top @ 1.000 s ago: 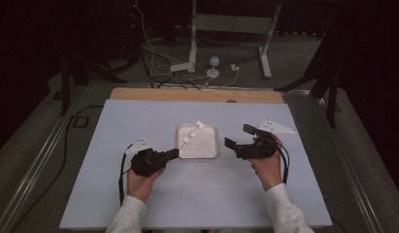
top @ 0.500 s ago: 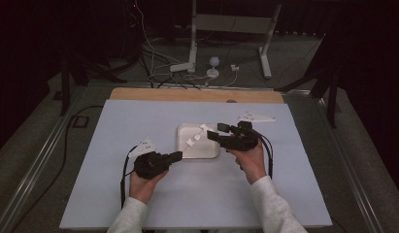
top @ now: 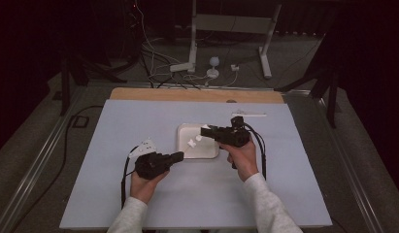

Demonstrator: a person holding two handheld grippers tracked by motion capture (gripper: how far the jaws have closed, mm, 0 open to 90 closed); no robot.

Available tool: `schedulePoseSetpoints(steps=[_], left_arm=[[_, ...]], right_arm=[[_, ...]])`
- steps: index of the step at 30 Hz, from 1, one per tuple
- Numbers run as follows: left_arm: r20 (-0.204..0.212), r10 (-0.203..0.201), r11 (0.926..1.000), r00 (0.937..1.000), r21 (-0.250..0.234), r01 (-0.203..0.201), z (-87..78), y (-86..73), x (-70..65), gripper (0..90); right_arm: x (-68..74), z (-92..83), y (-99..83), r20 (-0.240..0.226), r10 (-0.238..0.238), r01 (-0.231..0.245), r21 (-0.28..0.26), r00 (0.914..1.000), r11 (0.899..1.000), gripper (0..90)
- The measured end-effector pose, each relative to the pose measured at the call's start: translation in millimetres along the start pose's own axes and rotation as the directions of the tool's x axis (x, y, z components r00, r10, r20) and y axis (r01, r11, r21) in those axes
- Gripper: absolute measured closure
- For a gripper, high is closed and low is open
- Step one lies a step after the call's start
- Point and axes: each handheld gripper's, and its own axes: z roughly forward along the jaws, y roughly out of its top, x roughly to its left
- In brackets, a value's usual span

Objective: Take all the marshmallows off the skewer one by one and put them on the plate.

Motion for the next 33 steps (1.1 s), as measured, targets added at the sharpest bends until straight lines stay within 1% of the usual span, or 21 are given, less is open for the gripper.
schedulePoseSetpoints(steps=[2,5,8,9,10,13,18,21,22,23,29,30,33], left_arm=[[-0.001,0.0,1.0,1.0,0.0,0.0,-0.4,-0.3,0.3,90.0],[-0.004,0.001,1.0,1.0,0.006,0.0,-0.7,-1.5,0.2,90.0],[-0.007,0.008,0.9999,0.9999,0.014,-0.008,-0.5,-2.8,2.1,90.0],[-0.012,0.013,0.9998,0.9998,0.016,-0.013,-0.5,-2.8,2.0,90.0],[-0.015,0.017,0.9997,0.9997,0.018,-0.017,-0.6,-2.7,1.9,90.0],[-0.014,0.024,0.9995,0.9996,0.022,-0.023,-0.6,-2.9,1.6,90.0],[-0.009,0.033,0.9992,0.9994,0.023,-0.033,-1.3,-2.2,1.4,90.0],[0.0,0.033,0.9993,0.9995,0.018,-0.033,-2.7,-2.3,1.7,90.0],[0.005,0.03,0.9994,0.9995,0.014,-0.03,-3.3,-2.3,2.2,90.0],[0.006,0.028,0.9995,0.9996,0.012,-0.028,-3.5,-2.2,2.4,90.0],[-0.002,0.03,0.9994,0.9996,0.019,-0.03,-4.2,-2.4,2.8,90.0],[-0.005,0.031,0.9993,0.9995,0.02,-0.031,-4.6,-2.3,2.8,90.0],[-0.01,0.034,0.9992,0.9994,0.02,-0.033,-5.7,-2.1,3.5,90.0]], right_arm=[[-1.6,0.7,0.0,-0.005,0.009,-0.009,0.005,0.9999,1.0,68.4],[-3.8,2.4,-0.5,-0.038,0.044,-0.044,0.008,0.9983,0.999,72.1],[-3.5,3.6,-0.1,-0.038,0.046,-0.046,0.01,0.9982,0.999,73.8],[-3.3,4.0,0.2,-0.04,0.054,-0.054,0.011,0.9977,0.998,74.5],[-2.2,4.1,1.0,-0.036,0.048,-0.047,0.005,0.9982,0.999,75.5],[-0.6,2.8,1.9,-0.032,0.048,-0.048,0.0,0.9983,0.999,76.4],[2.7,0.0,4.1,-0.014,0.021,-0.021,-0.015,0.9997,1.0,77.3],[3.3,-0.4,4.2,-0.018,0.019,-0.019,-0.026,0.9997,0.999,77.6],[3.9,-1.4,4.8,-0.021,0.02,-0.021,-0.041,0.9996,0.999,77.8],[4.2,-1.9,5.2,-0.02,0.02,-0.021,-0.044,0.9996,0.999,77.9],[4.7,-2.8,7.0,-0.004,0.02,-0.02,-0.052,0.9998,0.998,78.5],[5.8,-2.7,7.2,0.01,0.015,-0.014,-0.056,0.9998,0.998,78.8],[7.0,-2.4,7.5,0.02,0.01,-0.009,-0.064,0.9998,0.998,79.2]])
